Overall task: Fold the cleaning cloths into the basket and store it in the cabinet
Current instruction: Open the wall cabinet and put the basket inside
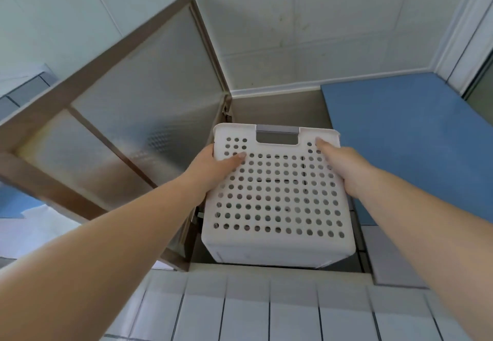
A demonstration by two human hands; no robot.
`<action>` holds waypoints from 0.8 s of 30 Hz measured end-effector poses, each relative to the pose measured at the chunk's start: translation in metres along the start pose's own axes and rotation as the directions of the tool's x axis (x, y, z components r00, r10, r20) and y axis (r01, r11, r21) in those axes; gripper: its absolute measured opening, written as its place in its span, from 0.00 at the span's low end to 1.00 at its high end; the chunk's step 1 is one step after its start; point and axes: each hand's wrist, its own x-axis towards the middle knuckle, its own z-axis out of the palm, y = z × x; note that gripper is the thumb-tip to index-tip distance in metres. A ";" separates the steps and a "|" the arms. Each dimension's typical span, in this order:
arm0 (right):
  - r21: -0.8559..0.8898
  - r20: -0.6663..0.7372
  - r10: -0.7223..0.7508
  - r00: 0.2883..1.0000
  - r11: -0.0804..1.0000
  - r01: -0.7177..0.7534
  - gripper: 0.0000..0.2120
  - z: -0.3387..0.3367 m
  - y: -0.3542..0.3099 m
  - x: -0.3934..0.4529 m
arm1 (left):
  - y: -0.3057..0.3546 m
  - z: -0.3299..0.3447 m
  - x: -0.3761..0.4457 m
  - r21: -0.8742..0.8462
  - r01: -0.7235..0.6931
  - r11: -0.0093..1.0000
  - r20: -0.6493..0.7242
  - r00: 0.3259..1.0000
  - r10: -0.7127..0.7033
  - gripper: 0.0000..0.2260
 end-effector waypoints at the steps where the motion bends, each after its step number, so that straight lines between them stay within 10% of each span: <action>1: -0.015 -0.008 -0.031 0.999 0.999 0.031 0.34 0.006 0.006 -0.004 | -0.007 0.000 0.000 0.008 -0.012 1.000 -0.014 1.000 0.013 0.16; 6: -0.289 -0.076 -0.454 0.888 0.862 0.416 0.35 0.033 0.039 -0.038 | -0.045 0.007 0.003 0.114 -0.109 0.987 -0.186 0.974 0.129 0.19; 11: -0.821 0.236 -0.604 0.761 0.296 0.489 0.32 0.051 0.075 -0.083 | -0.064 0.018 0.000 0.351 -0.183 0.918 -0.248 0.927 0.280 0.31; 15: -0.829 0.452 -0.562 0.692 0.021 0.559 0.40 0.053 0.099 -0.096 | -0.082 0.023 -0.017 0.852 -0.314 0.419 0.086 0.874 0.479 0.26; 19: -0.841 0.519 -0.481 0.707 -0.136 0.524 0.40 0.045 0.110 -0.095 | -0.113 0.029 -0.050 0.835 -0.550 0.004 0.493 0.751 0.439 0.30; 24: -0.858 0.499 -0.391 0.773 -0.101 0.503 0.35 0.058 0.115 -0.096 | -0.133 0.030 -0.052 0.850 -0.526 -0.022 0.505 0.803 0.316 0.29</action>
